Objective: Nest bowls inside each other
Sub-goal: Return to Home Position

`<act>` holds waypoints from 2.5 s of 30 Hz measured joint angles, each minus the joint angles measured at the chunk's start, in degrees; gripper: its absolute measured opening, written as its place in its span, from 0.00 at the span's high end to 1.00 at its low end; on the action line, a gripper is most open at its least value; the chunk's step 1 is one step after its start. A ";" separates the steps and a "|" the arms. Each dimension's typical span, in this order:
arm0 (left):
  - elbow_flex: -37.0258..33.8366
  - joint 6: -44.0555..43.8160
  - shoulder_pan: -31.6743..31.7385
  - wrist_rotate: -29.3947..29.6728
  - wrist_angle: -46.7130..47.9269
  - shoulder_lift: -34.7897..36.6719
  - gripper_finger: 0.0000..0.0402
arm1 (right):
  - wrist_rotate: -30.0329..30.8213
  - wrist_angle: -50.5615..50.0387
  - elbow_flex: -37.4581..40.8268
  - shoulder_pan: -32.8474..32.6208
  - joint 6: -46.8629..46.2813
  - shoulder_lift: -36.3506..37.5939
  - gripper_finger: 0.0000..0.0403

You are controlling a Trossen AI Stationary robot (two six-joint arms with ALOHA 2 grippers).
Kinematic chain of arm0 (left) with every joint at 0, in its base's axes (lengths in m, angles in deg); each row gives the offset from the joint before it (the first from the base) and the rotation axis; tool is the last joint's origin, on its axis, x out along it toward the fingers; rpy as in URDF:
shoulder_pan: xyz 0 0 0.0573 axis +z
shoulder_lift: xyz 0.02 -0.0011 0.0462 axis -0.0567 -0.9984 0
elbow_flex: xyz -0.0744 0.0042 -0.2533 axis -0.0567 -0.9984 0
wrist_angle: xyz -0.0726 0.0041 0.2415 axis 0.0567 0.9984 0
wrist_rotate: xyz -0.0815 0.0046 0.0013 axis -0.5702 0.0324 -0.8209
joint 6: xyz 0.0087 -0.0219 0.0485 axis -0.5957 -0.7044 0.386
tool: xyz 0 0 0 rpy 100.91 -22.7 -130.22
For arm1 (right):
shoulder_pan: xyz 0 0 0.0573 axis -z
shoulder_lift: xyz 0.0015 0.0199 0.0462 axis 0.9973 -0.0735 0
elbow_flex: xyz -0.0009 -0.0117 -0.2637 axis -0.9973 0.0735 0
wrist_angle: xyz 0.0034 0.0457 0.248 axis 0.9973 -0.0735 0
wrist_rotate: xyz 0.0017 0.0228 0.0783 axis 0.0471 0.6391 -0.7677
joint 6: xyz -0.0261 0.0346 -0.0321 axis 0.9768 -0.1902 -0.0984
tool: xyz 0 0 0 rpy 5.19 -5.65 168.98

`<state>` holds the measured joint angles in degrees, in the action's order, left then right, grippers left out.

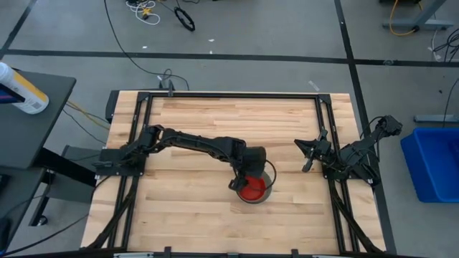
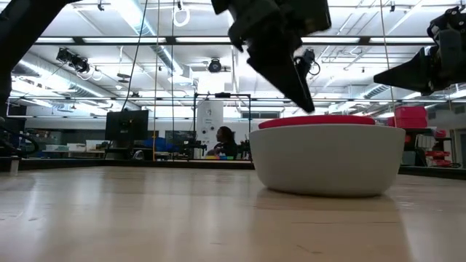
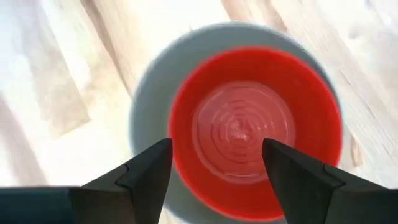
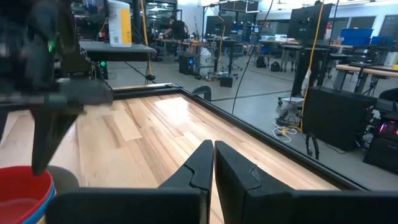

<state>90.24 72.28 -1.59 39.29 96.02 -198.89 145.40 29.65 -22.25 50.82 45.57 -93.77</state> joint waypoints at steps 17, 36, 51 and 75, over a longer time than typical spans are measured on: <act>-20.21 -3.31 4.32 -0.70 -3.72 36.49 0.36 | 1.13 -2.72 -0.01 0.02 -0.63 0.00 0.94; -96.44 -18.07 -11.54 24.76 -60.74 92.55 0.36 | -0.42 -1.75 -0.01 0.00 -2.11 -0.09 0.94; -104.89 -22.88 -11.85 25.43 -39.59 120.22 0.36 | -11.16 -24.62 -9.06 0.00 -16.61 -0.03 0.94; -104.52 -26.21 -11.96 30.64 -32.58 125.15 0.36 | -23.65 0.45 0.06 -10.14 -0.70 4.27 0.94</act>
<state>-14.29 46.07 -13.54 69.93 63.43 -73.73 121.74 30.10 -22.19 40.68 44.87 -89.50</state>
